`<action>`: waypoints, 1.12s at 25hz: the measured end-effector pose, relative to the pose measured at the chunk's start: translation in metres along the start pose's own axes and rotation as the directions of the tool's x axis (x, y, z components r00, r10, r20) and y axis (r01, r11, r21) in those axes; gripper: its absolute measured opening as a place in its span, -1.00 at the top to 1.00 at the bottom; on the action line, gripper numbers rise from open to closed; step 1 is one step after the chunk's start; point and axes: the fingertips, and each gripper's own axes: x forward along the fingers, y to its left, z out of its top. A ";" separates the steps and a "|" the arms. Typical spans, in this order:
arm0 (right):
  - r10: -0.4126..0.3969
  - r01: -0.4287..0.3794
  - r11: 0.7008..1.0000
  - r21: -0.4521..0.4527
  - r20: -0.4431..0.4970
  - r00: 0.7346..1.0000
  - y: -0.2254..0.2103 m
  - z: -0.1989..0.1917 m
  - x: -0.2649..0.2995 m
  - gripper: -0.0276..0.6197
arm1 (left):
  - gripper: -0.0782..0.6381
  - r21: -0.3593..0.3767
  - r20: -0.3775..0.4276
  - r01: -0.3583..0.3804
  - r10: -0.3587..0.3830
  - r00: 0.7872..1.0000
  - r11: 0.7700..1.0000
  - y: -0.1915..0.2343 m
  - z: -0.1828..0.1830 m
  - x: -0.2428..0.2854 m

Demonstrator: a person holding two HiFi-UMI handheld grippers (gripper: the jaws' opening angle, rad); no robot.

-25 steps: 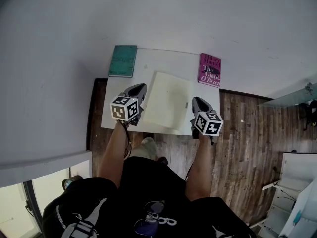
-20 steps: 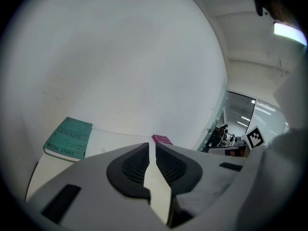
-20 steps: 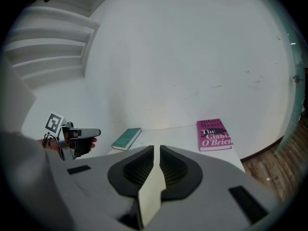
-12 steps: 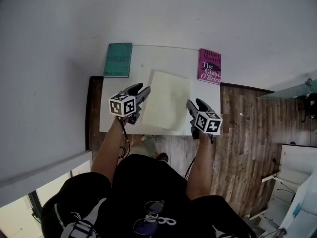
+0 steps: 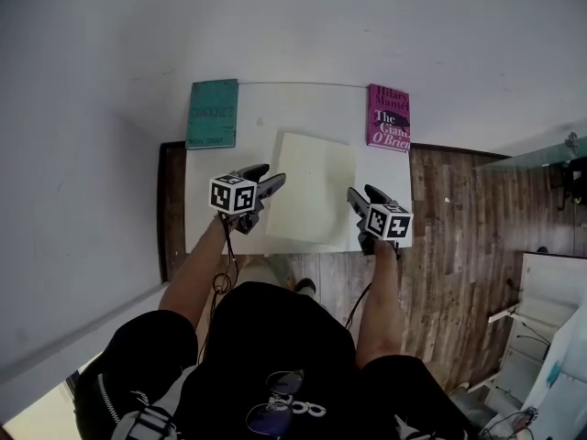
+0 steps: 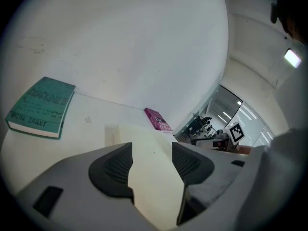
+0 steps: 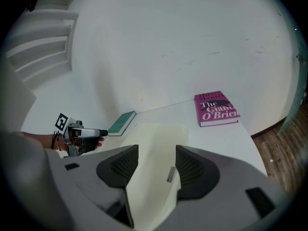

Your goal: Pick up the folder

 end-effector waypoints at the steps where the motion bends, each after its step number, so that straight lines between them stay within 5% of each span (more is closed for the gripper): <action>1: -0.001 0.002 1.000 0.007 -0.010 1.000 -0.002 -0.005 0.003 0.18 | 0.10 0.001 -0.022 0.008 -0.008 1.000 1.000 0.002 -0.006 0.004; 28: 0.091 -0.067 0.989 0.130 -0.182 0.979 -0.035 -0.073 0.067 0.16 | 0.09 -0.068 -0.273 0.036 -0.053 0.960 0.997 0.041 -0.081 0.056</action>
